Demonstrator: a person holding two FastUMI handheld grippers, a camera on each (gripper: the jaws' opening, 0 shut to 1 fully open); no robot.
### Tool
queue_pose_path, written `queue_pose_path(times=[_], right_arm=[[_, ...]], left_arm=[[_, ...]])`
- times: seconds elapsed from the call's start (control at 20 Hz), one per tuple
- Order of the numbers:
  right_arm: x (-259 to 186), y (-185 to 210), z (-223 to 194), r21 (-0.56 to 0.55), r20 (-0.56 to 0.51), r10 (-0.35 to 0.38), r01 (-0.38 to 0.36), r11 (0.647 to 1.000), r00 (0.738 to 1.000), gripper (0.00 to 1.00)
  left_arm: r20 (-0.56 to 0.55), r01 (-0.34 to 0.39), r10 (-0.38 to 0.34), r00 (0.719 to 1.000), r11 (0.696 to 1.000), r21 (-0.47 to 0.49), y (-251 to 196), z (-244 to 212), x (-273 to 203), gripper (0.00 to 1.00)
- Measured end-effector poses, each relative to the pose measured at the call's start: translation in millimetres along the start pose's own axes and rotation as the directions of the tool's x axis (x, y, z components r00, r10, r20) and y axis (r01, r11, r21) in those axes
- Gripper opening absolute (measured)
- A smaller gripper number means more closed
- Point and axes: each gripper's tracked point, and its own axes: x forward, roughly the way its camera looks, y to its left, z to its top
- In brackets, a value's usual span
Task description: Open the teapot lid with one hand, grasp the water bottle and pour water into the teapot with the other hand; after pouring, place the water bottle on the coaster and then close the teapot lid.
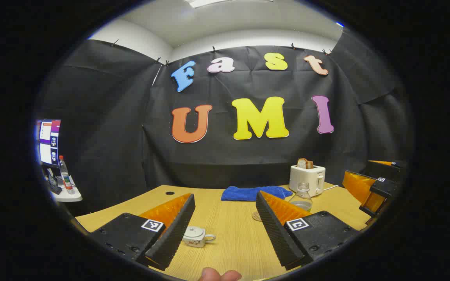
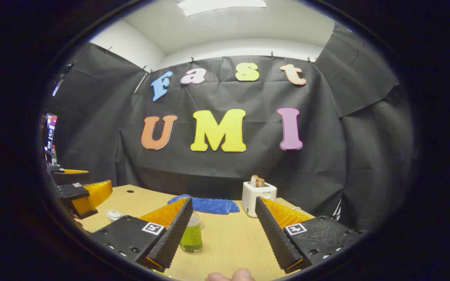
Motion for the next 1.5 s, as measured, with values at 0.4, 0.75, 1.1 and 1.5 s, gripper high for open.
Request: queue_pose_path(times=[0.4, 0.75, 1.1, 1.5], right_arm=[[1.9, -2.9, -0.7, -0.006, -0.004, -0.008, 0.008, 1.0, 1.0, 0.96], [-1.1, -3.0, 0.3, -0.007, 0.0, -0.011, 0.011, 1.0, 1.0, 0.96], [-4.6, -2.7, -3.5, -0.005, -0.005, -0.006, 0.006, 1.0, 1.0, 0.97], [-0.5, -6.6, -20.0, 0.027, -0.03, 0.017, -0.017, 0.999, 0.999, 0.96]], left_arm=[[-0.001, 0.0, 0.0, 1.0, 1.0, 0.004, 1.5, -3.3, 2.2, 0.98], [0.001, -0.002, 0.002, 1.0, 1.0, 0.007, 2.8, -1.3, 2.2, 0.98], [-0.008, 0.002, -0.002, 1.0, 1.0, 0.014, 1.6, -4.6, 2.9, 0.98], [-0.014, -0.005, 0.006, 1.0, 1.0, 0.024, 0.2, -5.8, 1.9, 0.98]])
